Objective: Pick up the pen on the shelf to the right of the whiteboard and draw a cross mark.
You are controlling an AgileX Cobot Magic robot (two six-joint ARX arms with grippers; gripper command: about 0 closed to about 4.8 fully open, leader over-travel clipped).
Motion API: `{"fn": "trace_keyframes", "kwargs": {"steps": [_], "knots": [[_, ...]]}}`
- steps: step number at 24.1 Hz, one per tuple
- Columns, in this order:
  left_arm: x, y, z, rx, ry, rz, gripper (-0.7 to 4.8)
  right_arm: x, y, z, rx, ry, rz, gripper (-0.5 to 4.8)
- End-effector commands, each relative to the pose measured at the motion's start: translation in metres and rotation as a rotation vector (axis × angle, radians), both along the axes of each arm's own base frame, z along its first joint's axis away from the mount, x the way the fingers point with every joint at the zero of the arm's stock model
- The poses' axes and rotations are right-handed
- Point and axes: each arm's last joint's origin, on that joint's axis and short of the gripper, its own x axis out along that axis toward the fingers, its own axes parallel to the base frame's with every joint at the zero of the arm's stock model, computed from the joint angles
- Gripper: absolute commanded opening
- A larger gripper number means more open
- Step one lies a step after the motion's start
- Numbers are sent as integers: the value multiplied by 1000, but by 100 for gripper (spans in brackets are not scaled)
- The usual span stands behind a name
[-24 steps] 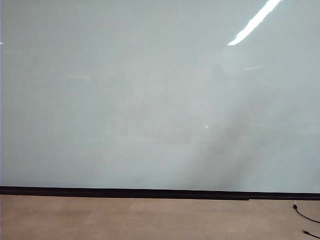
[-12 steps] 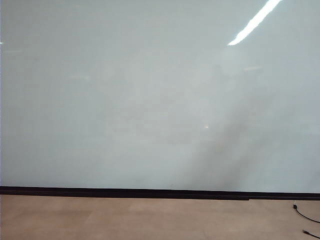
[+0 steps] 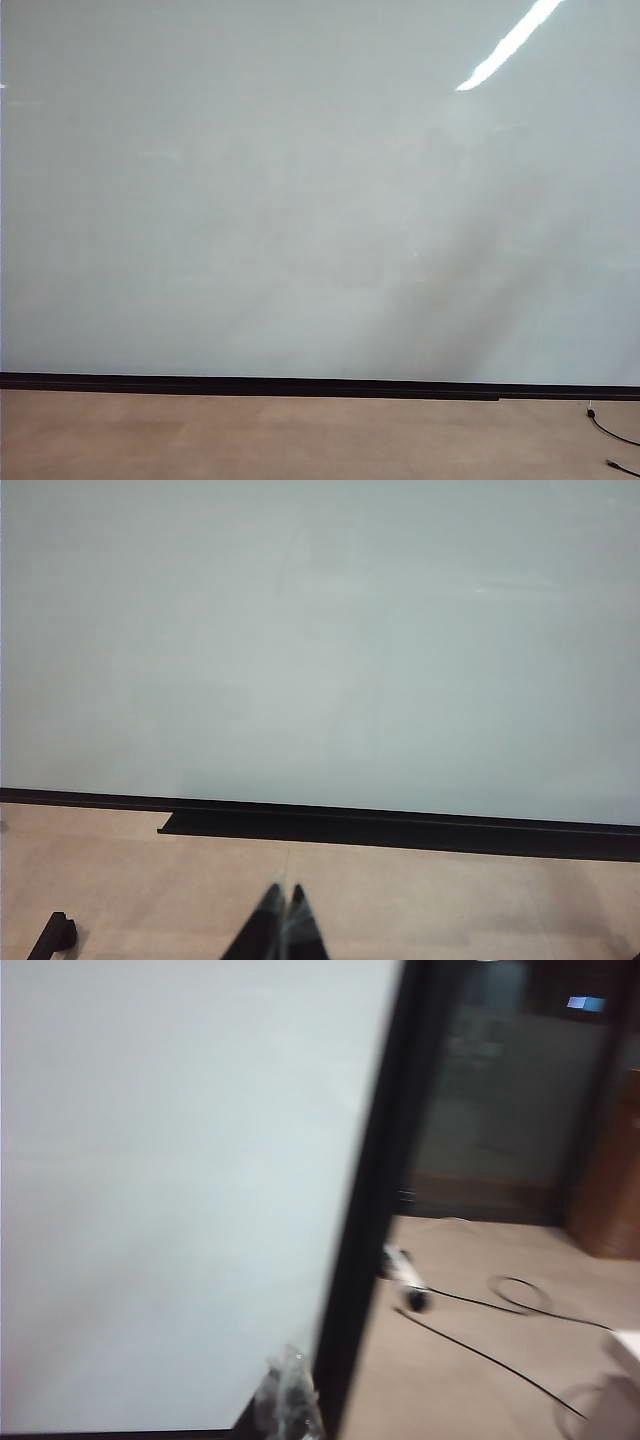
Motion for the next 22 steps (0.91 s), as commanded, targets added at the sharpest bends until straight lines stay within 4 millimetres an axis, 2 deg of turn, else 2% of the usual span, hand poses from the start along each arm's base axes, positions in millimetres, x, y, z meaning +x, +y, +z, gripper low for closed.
{"fn": "trace_keyframes", "kwargs": {"steps": [1, 7, 8, 10, 12, 13, 22], "knots": [[0, 0, 2, 3, -11, -4, -5, -1, -4, 2, 18, -15, -142, -9], [0, 0, 2, 4, -11, -4, -5, -1, -5, -2, 40, 18, -182, -9], [0, 0, 2, 3, -11, -4, -4, -1, -5, -3, 46, 29, -182, 5], [0, 0, 2, 4, -11, -4, -5, -1, -5, -4, 62, 42, -180, 73], [0, 0, 2, 4, -11, -4, -4, -1, -5, -7, 80, 66, -181, 210], [0, 0, 2, 3, -11, -4, -5, -1, -5, -8, 86, 75, -186, 240], [0, 0, 2, 3, -11, -4, -4, -1, -7, -9, 125, 112, -204, 300]]}}
